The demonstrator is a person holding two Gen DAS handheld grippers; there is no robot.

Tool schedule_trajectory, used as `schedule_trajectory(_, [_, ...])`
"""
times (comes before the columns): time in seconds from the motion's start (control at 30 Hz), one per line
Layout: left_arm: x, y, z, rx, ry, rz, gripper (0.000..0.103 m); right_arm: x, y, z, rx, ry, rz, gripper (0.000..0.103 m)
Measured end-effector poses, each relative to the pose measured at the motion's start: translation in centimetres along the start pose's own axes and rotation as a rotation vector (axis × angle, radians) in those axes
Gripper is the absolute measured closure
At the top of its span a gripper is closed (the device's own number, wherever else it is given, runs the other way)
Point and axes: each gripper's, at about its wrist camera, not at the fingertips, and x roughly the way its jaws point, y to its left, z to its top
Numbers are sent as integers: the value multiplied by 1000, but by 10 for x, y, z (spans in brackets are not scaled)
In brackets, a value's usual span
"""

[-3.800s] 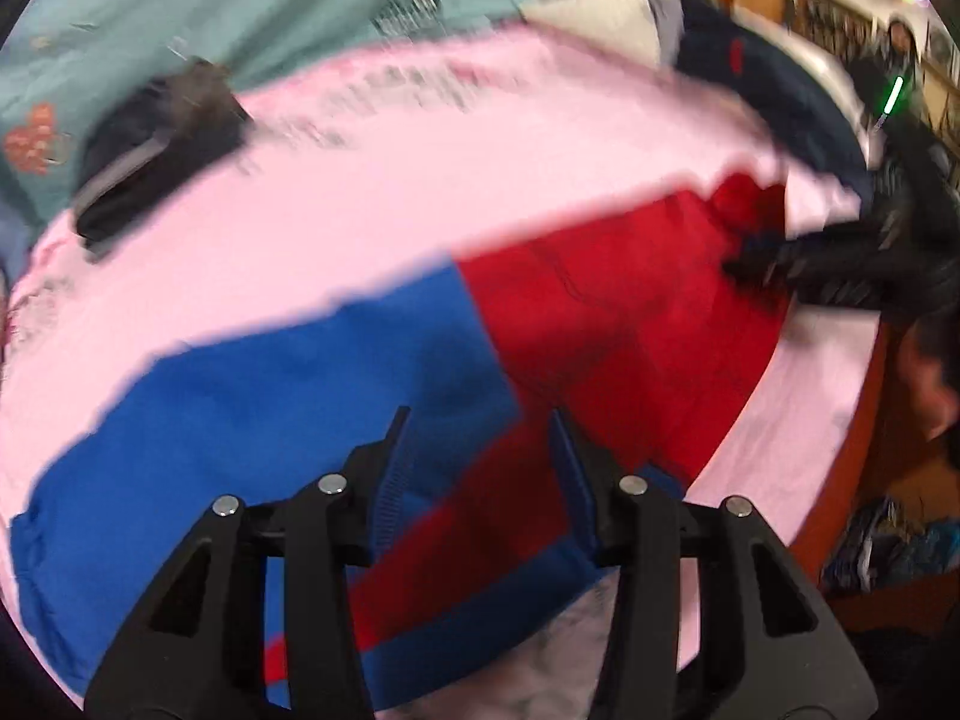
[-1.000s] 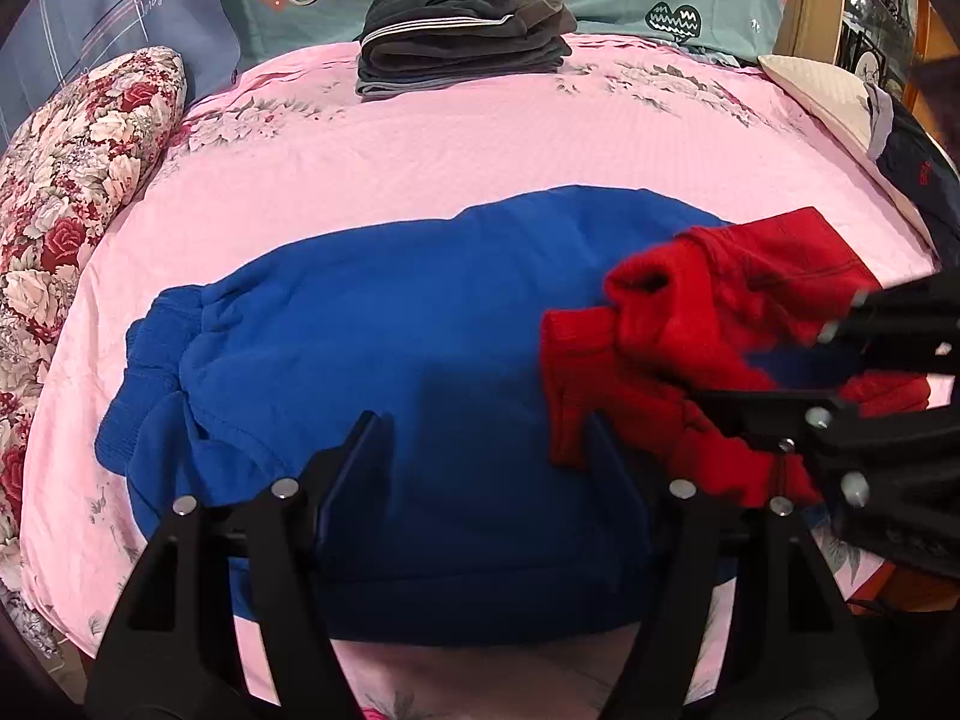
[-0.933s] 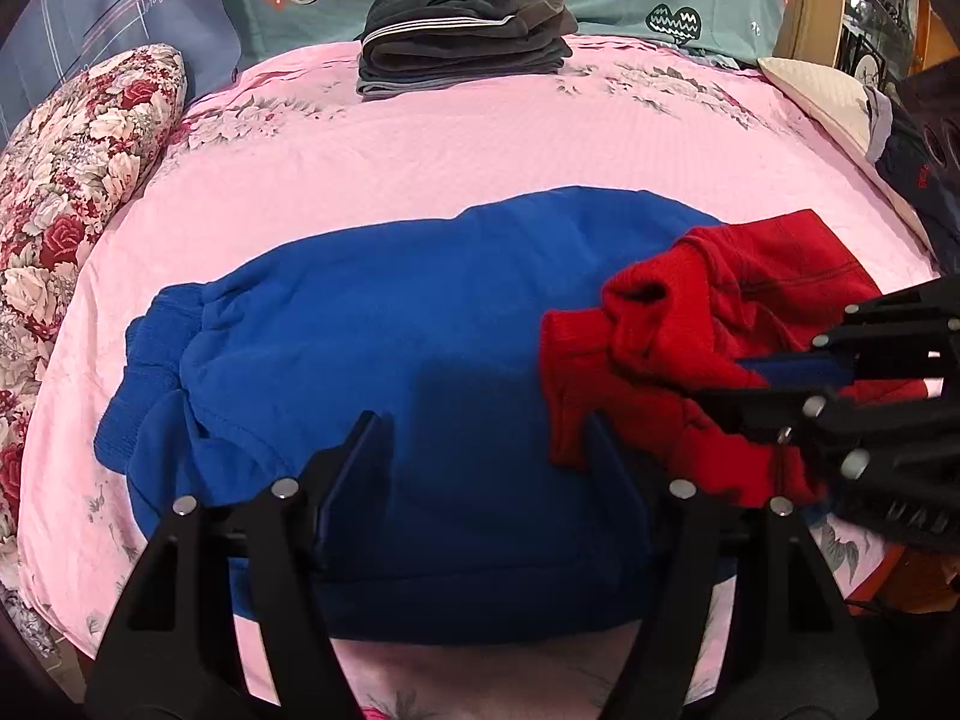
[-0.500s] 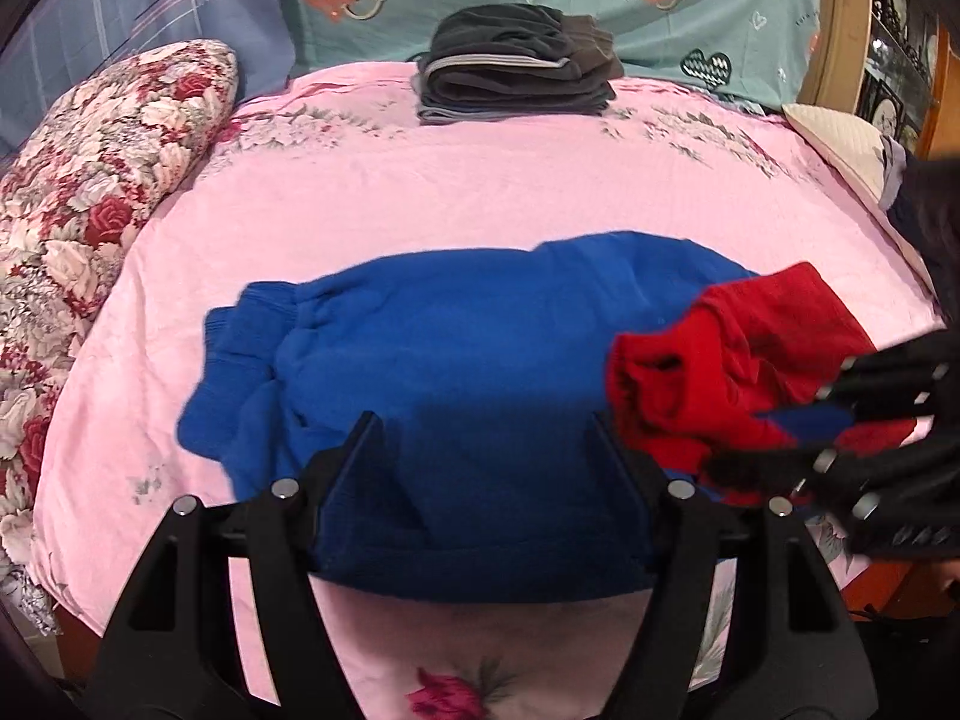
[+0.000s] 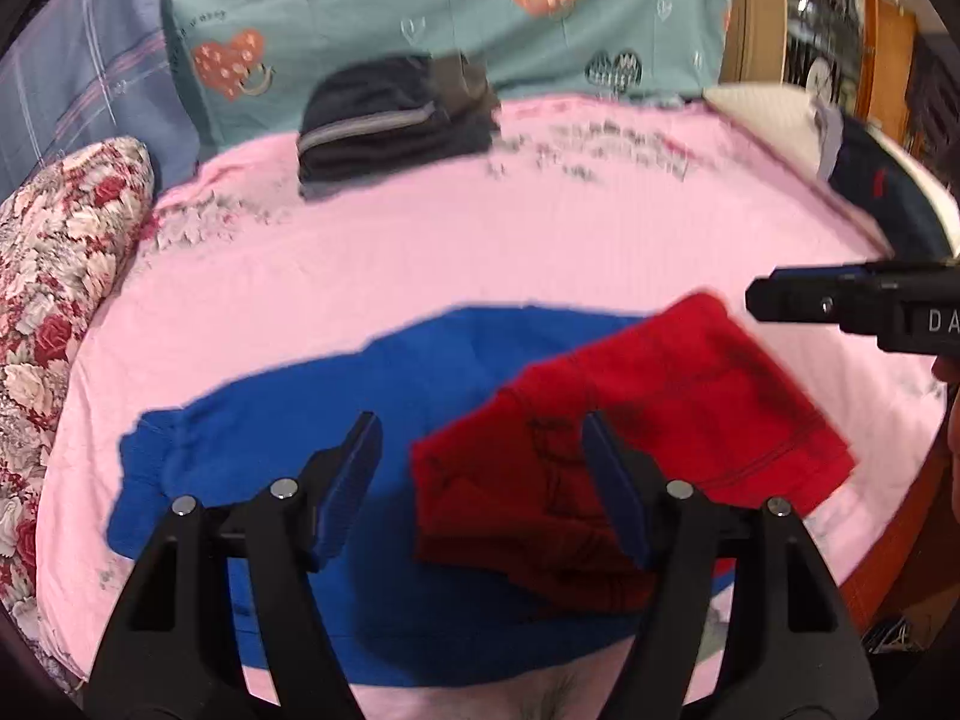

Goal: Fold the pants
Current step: 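Lay the red fabric flat on the blue body and open the right tool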

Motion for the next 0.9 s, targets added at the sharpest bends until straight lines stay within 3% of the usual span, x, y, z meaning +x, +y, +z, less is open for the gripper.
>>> schedule_trajectory(0.07, [25,1,-10,3,75,23,31,31,-8,-7,3,71,-53,66])
schedule_trajectory(0.13, [42,4,-22,-1,103,34,16,59,-17,-20,12,146,-67,66])
schedule_trajectory(0.2, [40,8,-24,-16,92,34,16,58,-5,-24,-67,115,-99,66])
schedule_trajectory(0.4, [34,6,-18,-10,80,41,17,8,-5,-21,-44,79,-67,66])
schedule_trajectory(0.47, [30,5,-18,-3,65,43,18,3,-3,-33,-67,134,-39,66])
schedule_trajectory(0.53, [36,7,-20,0,82,38,16,18,-1,-52,-105,211,-83,66])
schedule_trajectory(0.63, [39,8,-20,-6,94,35,16,18,2,-61,-127,183,-105,65])
schedule_trajectory(0.73, [28,12,-18,-15,67,22,17,1,1,-48,-84,129,-48,64])
schedule_trajectory(0.9, [2,27,-24,-36,29,15,17,-4,-14,-37,-44,106,-73,60])
